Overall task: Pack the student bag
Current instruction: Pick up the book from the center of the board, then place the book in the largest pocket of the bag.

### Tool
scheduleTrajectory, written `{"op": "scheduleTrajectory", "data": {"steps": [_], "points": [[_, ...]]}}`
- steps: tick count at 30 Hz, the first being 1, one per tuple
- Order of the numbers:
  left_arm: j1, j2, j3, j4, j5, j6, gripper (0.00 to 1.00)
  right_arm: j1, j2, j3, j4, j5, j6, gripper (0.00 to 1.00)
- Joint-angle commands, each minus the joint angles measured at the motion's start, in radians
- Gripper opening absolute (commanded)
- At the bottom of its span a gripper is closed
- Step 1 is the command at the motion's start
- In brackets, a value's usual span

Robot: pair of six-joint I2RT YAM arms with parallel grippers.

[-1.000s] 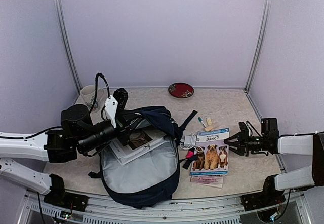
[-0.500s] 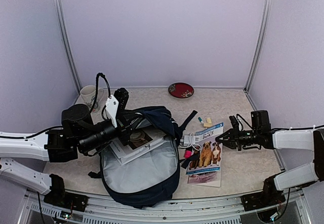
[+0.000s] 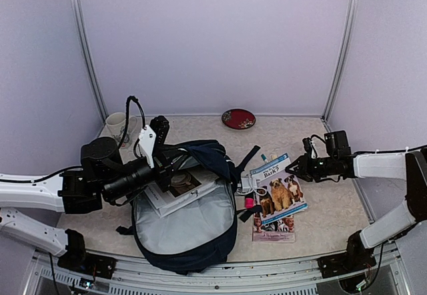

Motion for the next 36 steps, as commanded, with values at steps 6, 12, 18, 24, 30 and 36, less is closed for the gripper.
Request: {"op": "scheduleTrajectory", "data": {"steps": [6,12,18,24,30,36], "points": [[0.011,-0.035,0.009,0.012,-0.024,-0.009,0.00,0.010,0.088,0.055,0.105,-0.146,-0.024,0.27],[0.011,-0.017,0.020,0.013,-0.017,-0.003,0.00,0.013,0.039,0.005,0.066,-0.196,-0.013,0.00],[0.012,-0.044,0.028,-0.014,-0.038,0.017,0.00,-0.011,-0.111,0.081,-0.130,-0.091,-0.033,0.00],[0.016,-0.079,0.051,-0.059,-0.083,0.072,0.00,-0.025,-0.266,0.230,-0.285,-0.080,-0.004,0.00],[0.056,-0.064,0.072,-0.056,-0.050,0.068,0.00,0.142,-0.372,0.229,-0.190,-0.119,0.244,0.00],[0.075,0.033,0.171,-0.054,-0.081,0.063,0.00,0.407,-0.423,0.219,-0.003,-0.073,0.492,0.00]]}}
